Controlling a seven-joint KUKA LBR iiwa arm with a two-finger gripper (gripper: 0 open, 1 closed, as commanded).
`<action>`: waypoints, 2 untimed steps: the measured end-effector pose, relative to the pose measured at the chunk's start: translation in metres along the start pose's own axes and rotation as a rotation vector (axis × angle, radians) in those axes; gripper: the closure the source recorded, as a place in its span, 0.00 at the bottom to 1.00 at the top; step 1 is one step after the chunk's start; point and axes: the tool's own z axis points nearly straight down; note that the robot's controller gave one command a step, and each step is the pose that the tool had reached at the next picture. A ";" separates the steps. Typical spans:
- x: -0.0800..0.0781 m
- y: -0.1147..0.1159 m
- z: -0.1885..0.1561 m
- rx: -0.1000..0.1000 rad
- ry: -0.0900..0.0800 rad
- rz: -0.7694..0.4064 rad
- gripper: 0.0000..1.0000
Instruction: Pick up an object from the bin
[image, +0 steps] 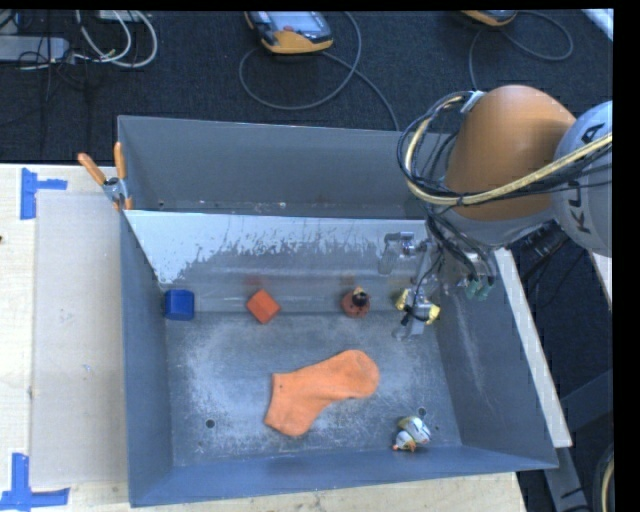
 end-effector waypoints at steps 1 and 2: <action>-0.001 0.000 -0.005 0.000 -0.007 0.000 0.00; 0.015 0.017 0.055 0.000 -0.007 -0.121 0.00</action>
Offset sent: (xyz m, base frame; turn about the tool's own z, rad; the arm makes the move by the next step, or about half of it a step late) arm -0.0451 0.0505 -0.1614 -0.3211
